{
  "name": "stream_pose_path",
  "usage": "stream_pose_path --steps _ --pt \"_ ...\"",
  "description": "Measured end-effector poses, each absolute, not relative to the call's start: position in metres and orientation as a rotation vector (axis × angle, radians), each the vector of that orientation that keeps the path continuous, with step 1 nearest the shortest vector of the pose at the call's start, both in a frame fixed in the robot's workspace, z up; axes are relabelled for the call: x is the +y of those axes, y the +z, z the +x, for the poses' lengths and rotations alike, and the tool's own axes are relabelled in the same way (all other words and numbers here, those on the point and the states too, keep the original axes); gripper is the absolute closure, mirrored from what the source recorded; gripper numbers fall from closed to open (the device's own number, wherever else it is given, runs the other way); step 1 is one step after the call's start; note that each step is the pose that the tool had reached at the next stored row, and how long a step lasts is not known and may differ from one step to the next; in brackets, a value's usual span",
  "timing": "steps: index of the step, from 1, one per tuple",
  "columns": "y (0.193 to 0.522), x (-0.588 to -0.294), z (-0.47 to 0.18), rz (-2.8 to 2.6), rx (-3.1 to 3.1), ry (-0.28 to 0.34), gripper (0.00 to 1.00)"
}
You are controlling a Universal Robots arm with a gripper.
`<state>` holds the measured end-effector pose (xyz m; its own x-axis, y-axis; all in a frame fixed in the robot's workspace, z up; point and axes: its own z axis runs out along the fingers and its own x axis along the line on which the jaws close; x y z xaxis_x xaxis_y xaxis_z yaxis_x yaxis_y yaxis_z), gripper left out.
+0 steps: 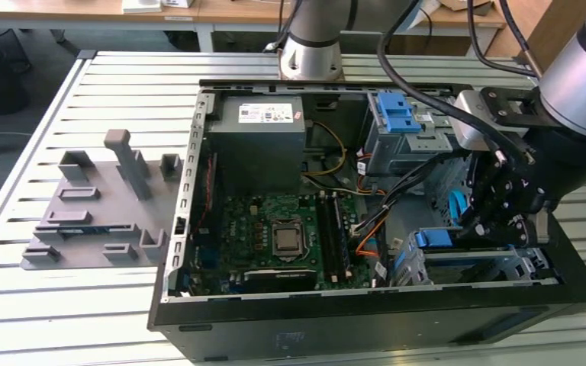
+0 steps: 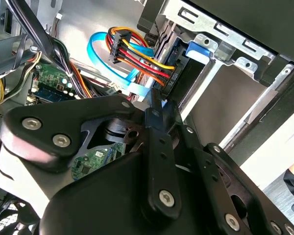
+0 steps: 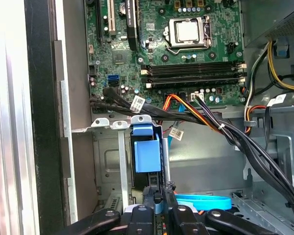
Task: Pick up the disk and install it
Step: 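Insert the second disk wire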
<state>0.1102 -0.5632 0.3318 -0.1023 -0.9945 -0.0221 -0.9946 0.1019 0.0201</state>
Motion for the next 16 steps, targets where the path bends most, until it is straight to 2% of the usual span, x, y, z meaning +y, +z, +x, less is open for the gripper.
stream_pose_path --steps 16 --pt "0.3415 -0.5632 0.1102 -2.103 2.33 0.047 0.77"
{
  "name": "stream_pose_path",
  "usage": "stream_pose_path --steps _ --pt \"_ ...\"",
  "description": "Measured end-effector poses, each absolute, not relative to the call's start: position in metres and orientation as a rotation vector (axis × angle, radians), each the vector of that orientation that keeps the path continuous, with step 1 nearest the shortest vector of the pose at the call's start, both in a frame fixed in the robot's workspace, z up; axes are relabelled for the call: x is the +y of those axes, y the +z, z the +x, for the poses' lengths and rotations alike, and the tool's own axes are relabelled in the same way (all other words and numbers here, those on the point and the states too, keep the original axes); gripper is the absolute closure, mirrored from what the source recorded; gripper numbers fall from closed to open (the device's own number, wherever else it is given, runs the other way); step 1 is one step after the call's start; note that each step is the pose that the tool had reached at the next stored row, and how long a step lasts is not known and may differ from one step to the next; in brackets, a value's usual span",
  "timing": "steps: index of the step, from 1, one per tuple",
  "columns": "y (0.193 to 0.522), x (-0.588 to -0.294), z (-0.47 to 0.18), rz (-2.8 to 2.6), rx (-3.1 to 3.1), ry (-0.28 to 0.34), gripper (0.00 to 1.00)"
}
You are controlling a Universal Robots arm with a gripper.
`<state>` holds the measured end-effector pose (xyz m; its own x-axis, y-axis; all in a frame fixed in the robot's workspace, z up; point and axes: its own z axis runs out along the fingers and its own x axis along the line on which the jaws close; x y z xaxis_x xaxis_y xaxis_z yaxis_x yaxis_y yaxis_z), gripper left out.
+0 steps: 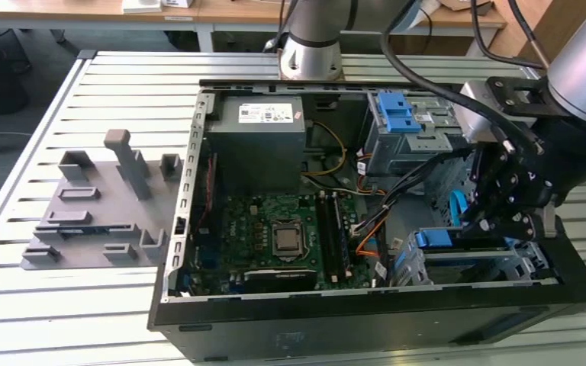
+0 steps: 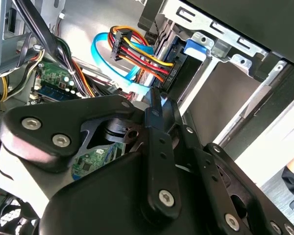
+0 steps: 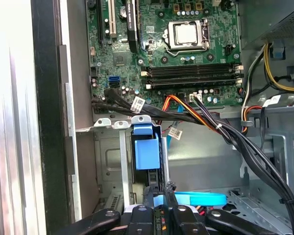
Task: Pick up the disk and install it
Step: 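Insert the second disk wire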
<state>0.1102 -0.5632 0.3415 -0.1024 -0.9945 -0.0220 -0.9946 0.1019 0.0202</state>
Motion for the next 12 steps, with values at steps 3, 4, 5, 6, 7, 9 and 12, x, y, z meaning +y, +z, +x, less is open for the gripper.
stream_pose_path --steps 3,4,5,6,7,9,12 --pt "0.3444 -0.5632 0.1102 -2.103 2.33 0.047 0.77" --pt "0.3448 -0.5632 0.1102 -2.103 2.33 0.047 0.77" --pt "0.3447 -0.5632 0.1102 -2.103 2.33 0.047 0.78" --pt "0.3448 -0.5632 0.1102 -2.103 2.33 0.047 0.85" --pt "0.3448 -0.5632 0.1102 -2.103 2.33 0.047 0.85" --pt "0.3449 -0.5632 0.1102 -2.103 2.33 0.047 0.89" --pt "0.3433 -0.5633 0.1102 -2.103 2.33 0.047 0.89"
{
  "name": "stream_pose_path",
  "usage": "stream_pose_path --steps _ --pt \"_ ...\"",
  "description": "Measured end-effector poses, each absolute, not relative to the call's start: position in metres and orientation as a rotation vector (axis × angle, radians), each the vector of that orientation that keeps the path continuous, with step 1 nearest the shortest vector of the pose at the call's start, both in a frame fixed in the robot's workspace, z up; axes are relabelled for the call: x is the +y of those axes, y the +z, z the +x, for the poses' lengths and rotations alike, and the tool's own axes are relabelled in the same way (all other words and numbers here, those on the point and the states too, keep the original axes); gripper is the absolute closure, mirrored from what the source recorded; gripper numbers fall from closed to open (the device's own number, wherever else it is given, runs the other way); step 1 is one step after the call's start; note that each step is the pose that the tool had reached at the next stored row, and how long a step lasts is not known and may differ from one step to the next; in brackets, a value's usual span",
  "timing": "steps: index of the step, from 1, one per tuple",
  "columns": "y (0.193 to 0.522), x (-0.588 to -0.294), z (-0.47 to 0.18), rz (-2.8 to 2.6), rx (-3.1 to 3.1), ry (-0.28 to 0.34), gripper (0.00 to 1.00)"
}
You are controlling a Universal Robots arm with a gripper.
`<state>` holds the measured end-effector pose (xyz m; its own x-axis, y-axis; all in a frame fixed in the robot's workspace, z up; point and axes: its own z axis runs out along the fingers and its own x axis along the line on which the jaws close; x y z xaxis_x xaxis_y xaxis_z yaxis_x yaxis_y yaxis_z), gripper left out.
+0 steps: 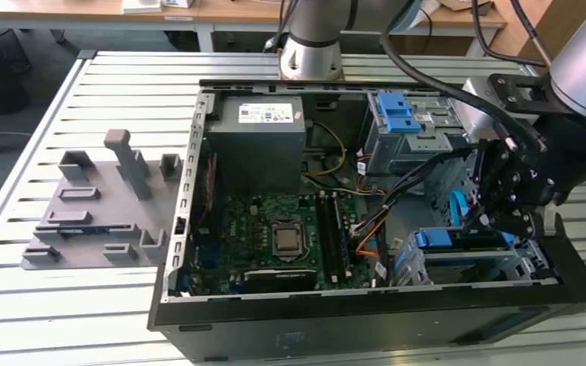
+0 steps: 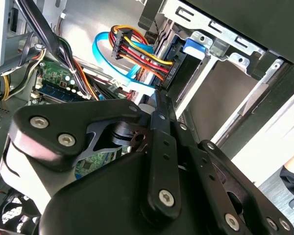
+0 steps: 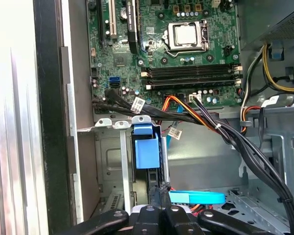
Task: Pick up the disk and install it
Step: 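Insert the second disk wire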
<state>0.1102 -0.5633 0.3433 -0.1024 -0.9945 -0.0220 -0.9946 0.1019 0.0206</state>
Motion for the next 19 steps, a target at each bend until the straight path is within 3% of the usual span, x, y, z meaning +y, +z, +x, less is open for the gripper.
stream_pose_path --steps 19 --pt "0.3344 -0.5634 0.1133 -2.103 2.33 0.047 0.89"
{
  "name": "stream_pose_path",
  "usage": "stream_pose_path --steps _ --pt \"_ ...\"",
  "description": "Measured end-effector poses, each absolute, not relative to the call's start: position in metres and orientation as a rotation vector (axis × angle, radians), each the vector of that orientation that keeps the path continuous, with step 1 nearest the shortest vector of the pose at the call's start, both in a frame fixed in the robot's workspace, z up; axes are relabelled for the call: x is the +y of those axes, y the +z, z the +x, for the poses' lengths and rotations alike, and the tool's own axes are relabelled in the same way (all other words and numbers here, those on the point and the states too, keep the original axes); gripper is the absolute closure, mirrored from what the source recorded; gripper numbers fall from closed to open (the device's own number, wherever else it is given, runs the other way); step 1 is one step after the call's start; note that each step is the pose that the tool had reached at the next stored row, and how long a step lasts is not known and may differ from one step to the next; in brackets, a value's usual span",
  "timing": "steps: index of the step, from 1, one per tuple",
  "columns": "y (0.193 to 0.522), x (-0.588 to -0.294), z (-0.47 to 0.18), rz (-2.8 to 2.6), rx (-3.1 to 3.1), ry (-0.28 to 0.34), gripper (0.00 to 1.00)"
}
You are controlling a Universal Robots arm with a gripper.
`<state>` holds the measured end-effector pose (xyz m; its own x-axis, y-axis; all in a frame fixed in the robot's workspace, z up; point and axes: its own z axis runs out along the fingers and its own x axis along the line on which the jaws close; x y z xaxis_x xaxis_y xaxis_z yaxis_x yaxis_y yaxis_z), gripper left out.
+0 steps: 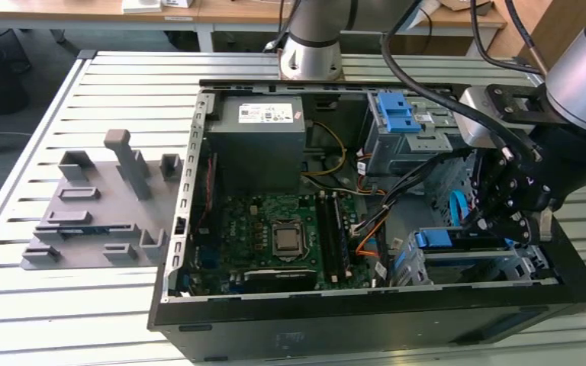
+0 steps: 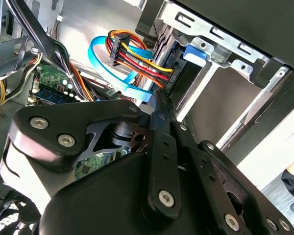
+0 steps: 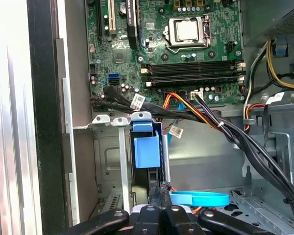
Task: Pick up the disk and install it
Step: 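Insert the second disk wire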
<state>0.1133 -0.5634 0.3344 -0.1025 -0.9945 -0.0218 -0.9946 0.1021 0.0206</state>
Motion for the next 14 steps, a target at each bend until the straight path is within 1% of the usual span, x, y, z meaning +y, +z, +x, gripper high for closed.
stream_pose_path --steps 14 --pt "0.3401 -0.5634 0.1133 -2.103 2.33 0.048 0.89"
